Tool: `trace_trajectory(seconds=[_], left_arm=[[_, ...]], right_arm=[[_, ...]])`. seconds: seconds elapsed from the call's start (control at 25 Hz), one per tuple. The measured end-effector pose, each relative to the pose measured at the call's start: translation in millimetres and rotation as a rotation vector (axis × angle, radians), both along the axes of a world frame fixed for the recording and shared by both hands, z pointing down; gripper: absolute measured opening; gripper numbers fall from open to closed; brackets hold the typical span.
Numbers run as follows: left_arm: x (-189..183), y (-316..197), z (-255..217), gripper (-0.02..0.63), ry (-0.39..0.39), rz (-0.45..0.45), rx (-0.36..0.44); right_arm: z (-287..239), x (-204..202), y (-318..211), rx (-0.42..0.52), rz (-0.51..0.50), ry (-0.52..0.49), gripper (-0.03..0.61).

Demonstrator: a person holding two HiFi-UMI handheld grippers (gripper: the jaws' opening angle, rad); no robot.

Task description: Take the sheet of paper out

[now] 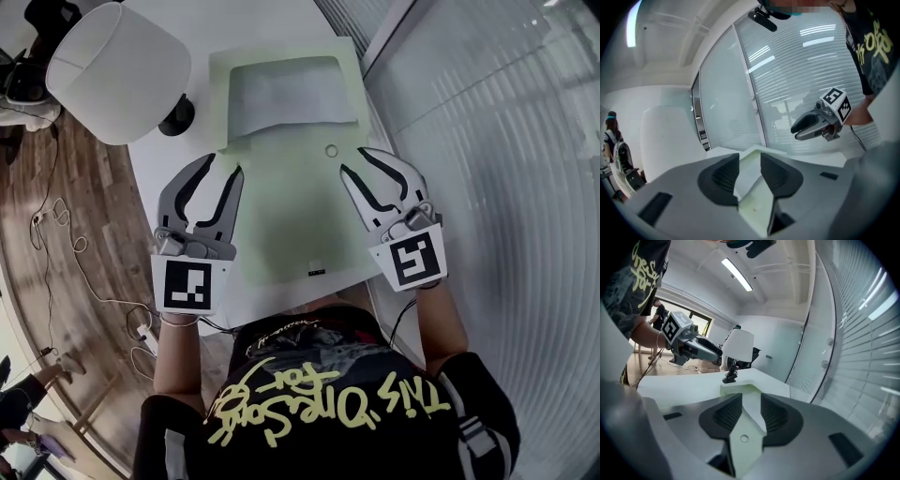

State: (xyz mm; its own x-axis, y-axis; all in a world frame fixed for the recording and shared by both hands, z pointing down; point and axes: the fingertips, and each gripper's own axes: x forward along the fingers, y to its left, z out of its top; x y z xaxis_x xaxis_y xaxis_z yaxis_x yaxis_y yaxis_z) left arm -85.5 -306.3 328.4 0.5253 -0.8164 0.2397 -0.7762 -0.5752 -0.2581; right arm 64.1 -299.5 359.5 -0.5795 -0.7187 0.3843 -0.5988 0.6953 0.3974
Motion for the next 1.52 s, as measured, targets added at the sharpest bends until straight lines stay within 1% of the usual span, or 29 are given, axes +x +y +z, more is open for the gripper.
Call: trace_trajectory(seconds=[0.12, 0.2, 0.36, 0.48, 0.64, 0.76, 0.96, 1.2, 1.36, 1.44, 1.52], left_arm=[[6, -7, 11, 0.133, -0.083, 0.032, 0.012], [8, -11, 22, 0.138, -0.131, 0.042, 0.008], [7, -19, 48, 0.14, -0.199, 0.035, -0.041], [7, -26, 58, 0.143, -0.255, 0.038, -0.052], [10, -36, 71, 0.146, -0.312, 0.06, -0.068], [12, -45, 80, 0.146, -0.353, 0.066, -0.072], [14, -52, 99, 0.147, -0.393, 0.077, -0.102], [14, -59, 123, 0.147, -0.497, 0.095, -0.125], [15, -67, 134, 0.147, -0.539, 0.097, -0.13], [14, -72, 139, 0.147, -0.581, 0.094, -0.128], [10, -79, 143, 0.147, -0.618, 0.078, -0.147]], right_arm=[[10, 0, -8, -0.002, 0.002, 0.057, 0.12], [19, -2, -15, 0.002, 0.003, 0.075, 0.127], [32, -7, -26, 0.015, 0.001, 0.108, 0.14], [37, -11, -32, 0.021, -0.019, 0.148, 0.149], [48, -15, -42, 0.038, -0.04, 0.216, 0.155], [54, -17, -50, 0.048, -0.054, 0.25, 0.158], [71, -19, -60, 0.046, -0.078, 0.318, 0.161], [94, -22, -72, 0.028, -0.098, 0.382, 0.17], [108, -23, -80, 0.043, -0.108, 0.439, 0.173], [114, -24, -83, 0.054, -0.116, 0.471, 0.173], [117, -26, -86, 0.068, -0.129, 0.502, 0.173]])
